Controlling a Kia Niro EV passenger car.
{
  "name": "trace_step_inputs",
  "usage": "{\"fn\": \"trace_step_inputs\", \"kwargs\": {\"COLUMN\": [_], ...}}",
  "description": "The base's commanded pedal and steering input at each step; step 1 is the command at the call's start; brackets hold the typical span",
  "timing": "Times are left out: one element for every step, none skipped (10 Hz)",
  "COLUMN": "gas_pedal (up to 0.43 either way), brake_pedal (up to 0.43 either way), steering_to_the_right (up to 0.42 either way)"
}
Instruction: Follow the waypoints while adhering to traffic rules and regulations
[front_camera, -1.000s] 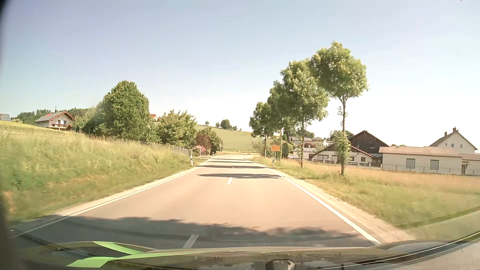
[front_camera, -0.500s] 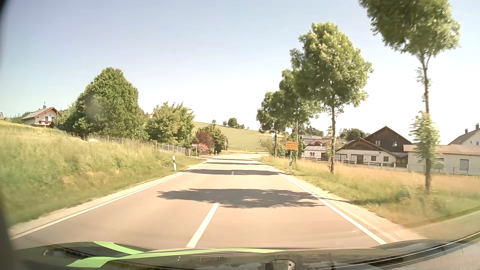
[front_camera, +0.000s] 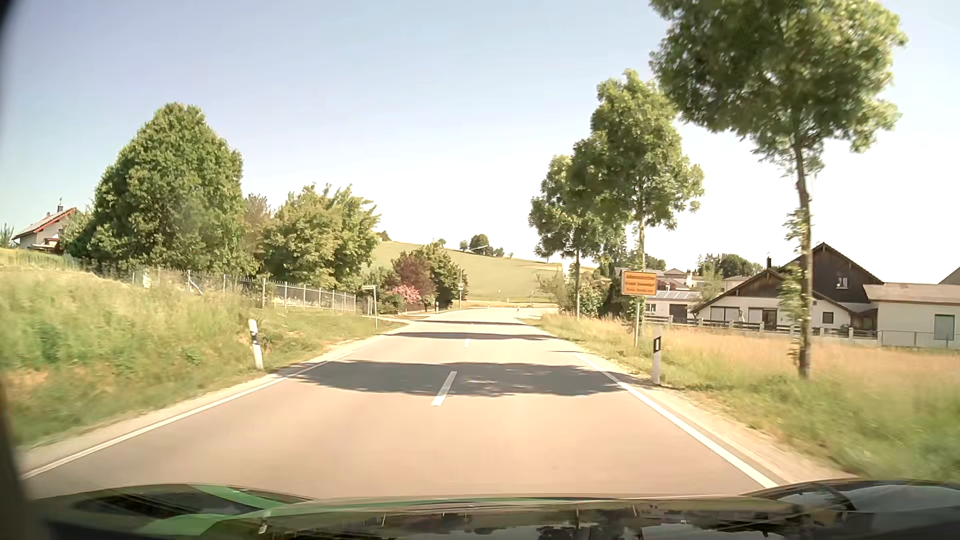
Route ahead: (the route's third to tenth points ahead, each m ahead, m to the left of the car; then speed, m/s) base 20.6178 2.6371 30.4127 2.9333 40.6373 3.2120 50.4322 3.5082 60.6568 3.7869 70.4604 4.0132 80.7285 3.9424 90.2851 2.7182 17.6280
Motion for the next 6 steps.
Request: {"fn": "trace_step_inputs", "kwargs": {"gas_pedal": [0.189,0.177,0.177,0.177,0.177,0.177], "brake_pedal": [0.000,0.000,0.000,0.000,0.000,0.000], "steering_to_the_right": [-0.013,-0.013,-0.012,-0.012,-0.012,-0.011]}}
